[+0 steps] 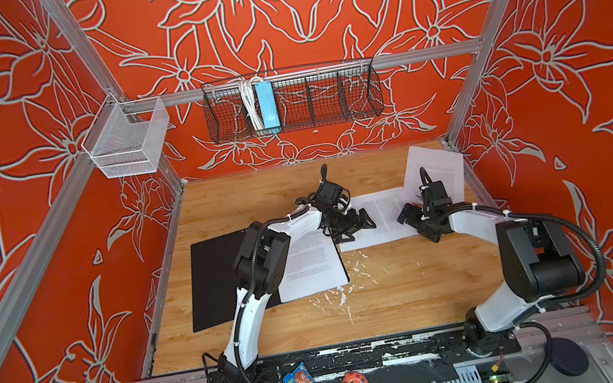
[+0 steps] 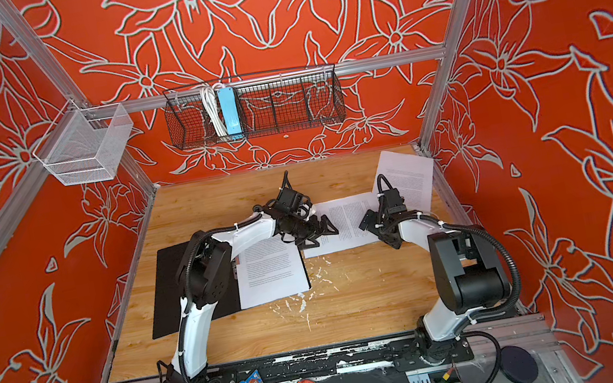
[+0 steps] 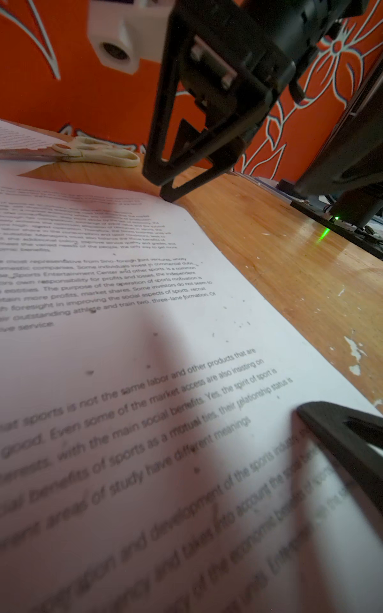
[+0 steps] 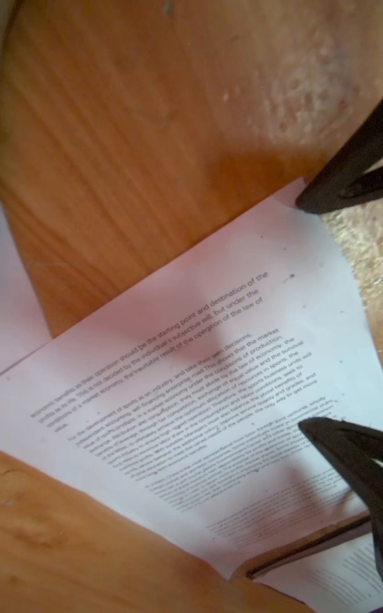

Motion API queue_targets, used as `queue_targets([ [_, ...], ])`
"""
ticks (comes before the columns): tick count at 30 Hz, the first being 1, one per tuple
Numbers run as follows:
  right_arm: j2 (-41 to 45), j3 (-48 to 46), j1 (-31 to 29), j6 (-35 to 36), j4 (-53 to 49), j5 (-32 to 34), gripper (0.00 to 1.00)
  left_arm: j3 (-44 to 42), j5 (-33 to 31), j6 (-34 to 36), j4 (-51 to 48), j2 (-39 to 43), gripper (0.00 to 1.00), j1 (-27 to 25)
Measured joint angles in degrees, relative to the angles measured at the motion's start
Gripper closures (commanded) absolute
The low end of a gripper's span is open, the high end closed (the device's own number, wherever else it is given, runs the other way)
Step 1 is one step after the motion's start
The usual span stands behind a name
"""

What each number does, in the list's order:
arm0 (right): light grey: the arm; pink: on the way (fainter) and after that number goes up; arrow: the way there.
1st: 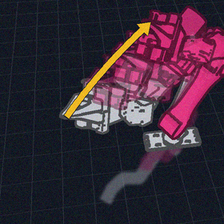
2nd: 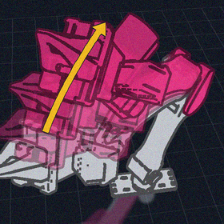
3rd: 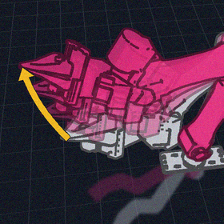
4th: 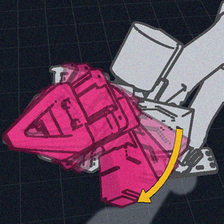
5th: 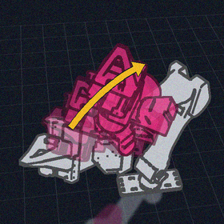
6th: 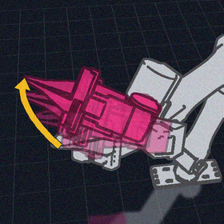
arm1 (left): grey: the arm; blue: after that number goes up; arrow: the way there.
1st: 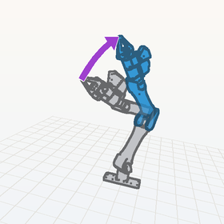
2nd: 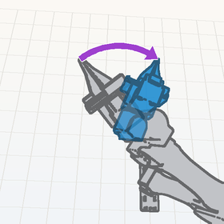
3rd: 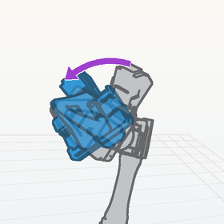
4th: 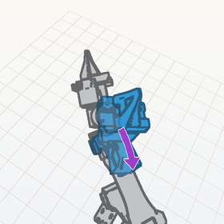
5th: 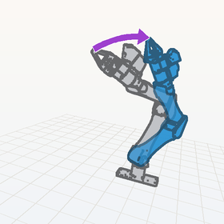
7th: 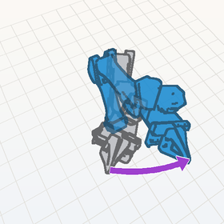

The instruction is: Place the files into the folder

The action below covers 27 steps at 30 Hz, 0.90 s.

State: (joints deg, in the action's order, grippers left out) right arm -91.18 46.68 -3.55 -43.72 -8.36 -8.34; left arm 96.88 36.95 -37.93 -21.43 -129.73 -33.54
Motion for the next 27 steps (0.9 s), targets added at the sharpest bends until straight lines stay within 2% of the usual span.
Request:
queue_targets([
  [12, -2.38, -1.7, -4.24, -7.78, 13.14, -6.84, 0.02, 2.54, -0.11, 0.52, 0.72, -1.84, 0.02, -1.38],
  [21, -3.69, -3.93, -6.23, -15.04, 22.51, -7.26, 0.03, 1.64, 0.63, -0.9, 2.97, -1.9, 0.02, -1.4],
  [23, -3.74, -3.45, -5.99, -14.95, 21.38, -6.29, 0.02, 1.55, 0.76, -0.87, 2.99, -1.9, 0.02, -1.42],
  [27, -3.72, 1.22, -4.66, -11.8, 12.46, -2.4, 0.02, 1.18, 0.87, -0.61, 3.28, -1.77, 0.02, -1.44],
])
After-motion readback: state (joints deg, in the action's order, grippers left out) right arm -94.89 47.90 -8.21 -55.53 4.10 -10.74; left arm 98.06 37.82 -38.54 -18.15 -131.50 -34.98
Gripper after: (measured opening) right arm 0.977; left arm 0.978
